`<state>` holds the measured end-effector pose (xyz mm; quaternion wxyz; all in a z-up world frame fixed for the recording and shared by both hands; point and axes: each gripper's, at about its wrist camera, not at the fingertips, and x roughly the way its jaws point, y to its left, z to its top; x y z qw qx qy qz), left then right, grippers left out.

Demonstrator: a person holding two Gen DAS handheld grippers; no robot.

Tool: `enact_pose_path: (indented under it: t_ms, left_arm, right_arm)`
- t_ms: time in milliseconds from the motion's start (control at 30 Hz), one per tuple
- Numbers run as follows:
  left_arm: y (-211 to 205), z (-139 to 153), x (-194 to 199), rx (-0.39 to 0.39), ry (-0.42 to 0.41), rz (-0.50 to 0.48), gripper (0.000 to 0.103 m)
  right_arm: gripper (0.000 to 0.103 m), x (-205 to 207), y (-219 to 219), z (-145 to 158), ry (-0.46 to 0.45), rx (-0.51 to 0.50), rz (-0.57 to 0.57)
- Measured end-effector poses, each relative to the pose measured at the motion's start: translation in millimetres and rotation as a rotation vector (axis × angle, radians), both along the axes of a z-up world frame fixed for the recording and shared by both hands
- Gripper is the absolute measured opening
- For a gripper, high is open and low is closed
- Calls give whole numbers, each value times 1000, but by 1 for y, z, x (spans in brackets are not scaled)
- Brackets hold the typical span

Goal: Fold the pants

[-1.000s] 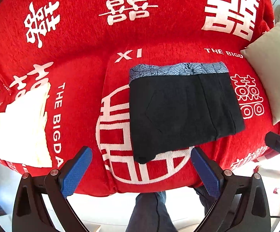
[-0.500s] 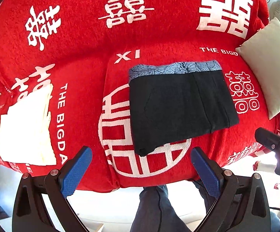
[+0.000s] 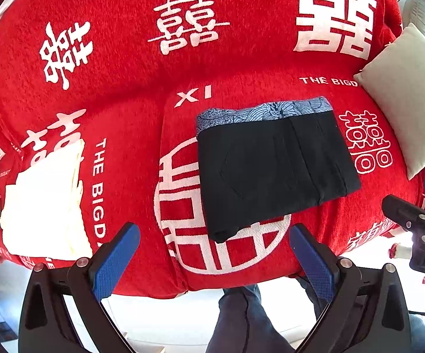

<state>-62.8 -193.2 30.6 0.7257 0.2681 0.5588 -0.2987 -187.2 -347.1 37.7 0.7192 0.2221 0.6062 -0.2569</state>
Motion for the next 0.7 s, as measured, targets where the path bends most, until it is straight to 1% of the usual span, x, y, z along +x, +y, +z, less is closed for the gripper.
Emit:
enact_pose_path:
  t_ms: [700]
  left_arm:
    - [1,6,-2,-10,-16,-17,102]
  right_arm:
    - [103,2,8,8,-9,-26,15]
